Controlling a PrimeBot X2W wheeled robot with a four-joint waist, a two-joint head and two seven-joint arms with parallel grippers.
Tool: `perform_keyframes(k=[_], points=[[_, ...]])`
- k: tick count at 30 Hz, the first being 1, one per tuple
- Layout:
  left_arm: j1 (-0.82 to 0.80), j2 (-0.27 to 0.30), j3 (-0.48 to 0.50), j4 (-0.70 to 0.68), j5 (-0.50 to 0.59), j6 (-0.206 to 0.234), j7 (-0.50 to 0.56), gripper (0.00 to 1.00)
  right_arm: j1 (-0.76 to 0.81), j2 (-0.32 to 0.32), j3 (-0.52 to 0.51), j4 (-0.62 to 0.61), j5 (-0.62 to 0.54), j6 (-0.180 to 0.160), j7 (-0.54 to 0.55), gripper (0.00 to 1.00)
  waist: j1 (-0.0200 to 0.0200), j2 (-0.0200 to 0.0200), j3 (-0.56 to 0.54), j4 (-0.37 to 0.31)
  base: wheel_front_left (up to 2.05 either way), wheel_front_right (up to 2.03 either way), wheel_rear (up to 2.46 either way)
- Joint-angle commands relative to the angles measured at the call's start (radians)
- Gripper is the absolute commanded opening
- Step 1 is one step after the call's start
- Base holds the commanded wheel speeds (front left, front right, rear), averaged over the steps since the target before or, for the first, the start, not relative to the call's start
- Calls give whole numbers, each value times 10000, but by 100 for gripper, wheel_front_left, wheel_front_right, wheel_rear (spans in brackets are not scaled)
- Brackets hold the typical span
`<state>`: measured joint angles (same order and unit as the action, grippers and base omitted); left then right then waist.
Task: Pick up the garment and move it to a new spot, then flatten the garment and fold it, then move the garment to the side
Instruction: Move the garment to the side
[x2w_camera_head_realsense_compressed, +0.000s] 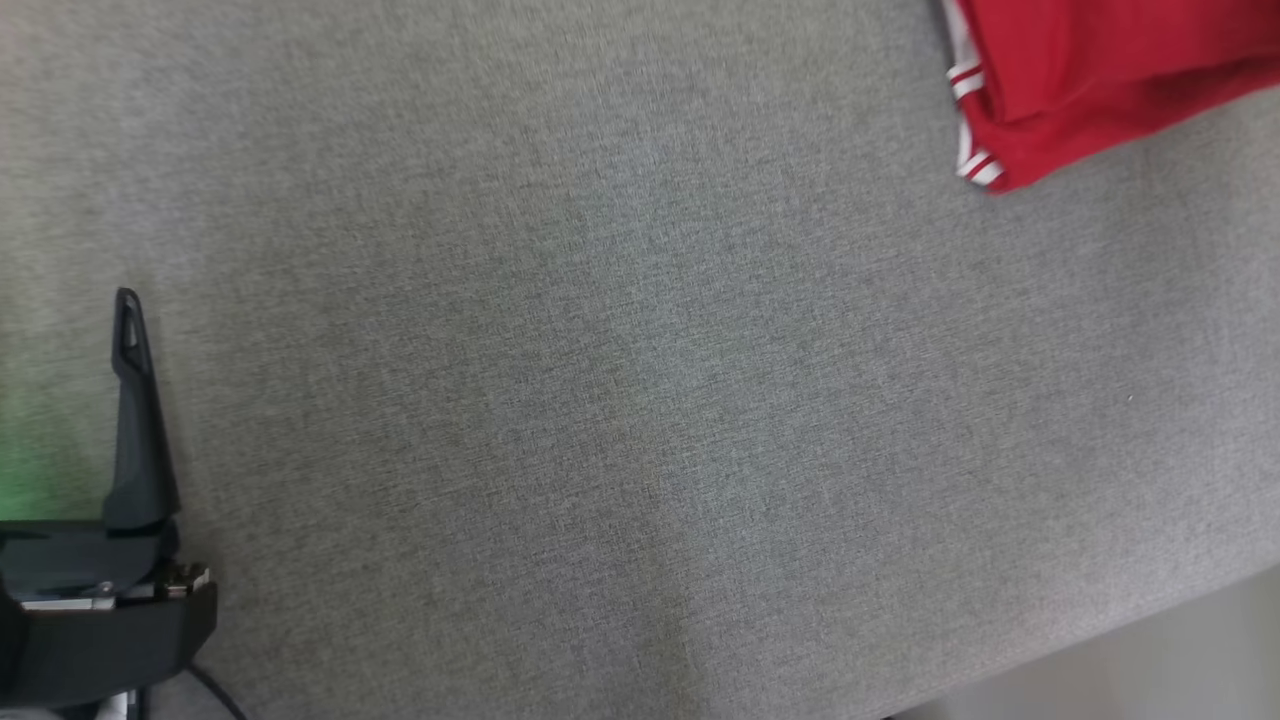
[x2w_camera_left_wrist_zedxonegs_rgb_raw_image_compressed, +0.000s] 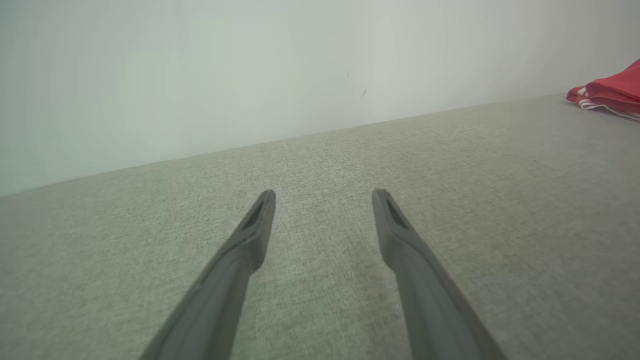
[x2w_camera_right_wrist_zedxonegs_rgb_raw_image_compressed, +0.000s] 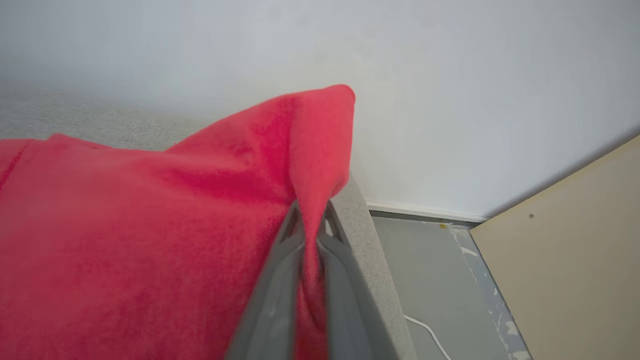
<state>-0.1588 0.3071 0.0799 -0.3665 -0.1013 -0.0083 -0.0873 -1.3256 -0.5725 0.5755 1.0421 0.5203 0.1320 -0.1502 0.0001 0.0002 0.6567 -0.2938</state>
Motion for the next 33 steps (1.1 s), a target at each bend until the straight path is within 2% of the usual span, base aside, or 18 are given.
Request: perform_keyframes(k=[1,12,13,14,15,21,26,33], points=[[99,66,37,-71,48,49,9,100,-216,-118,84,59,-60,-25,-66,0,-1,-2,250,-79,0,0,0],[164,138,54,-427,91,173,89,100,-1304,-415,802,1024,-310,-25,-202,0,-1,-2,464,21,0,0,0],[147,137,43,-427,94,169,89,100,-1398,-482,903,1045,-507,-25,-410,9,-1,-2,476,33,0,0,0],[128,135,32,-426,98,191,85,100,-1459,-493,934,1115,-572,-25,-557,94,-1,-2,488,40,0,0,0],[130,135,33,-399,99,215,81,100,-1457,-441,889,1256,-558,-25,-627,100,-1,-2,492,46,0,0,0],[137,111,13,-240,40,268,-2,100,-1599,-221,788,1748,-763,-25,-916,100,-1,-2,416,80,0,0,0],[134,-65,-93,77,-119,311,-281,100,-1531,-97,422,1844,-660,-25,-1100,100,-1,-2,-71,233,0,0,0],[421,-494,-302,918,-472,371,-944,100,-730,-70,-548,536,-688,-25,-1150,100,-1,-2,-1550,707,0,0,0]])
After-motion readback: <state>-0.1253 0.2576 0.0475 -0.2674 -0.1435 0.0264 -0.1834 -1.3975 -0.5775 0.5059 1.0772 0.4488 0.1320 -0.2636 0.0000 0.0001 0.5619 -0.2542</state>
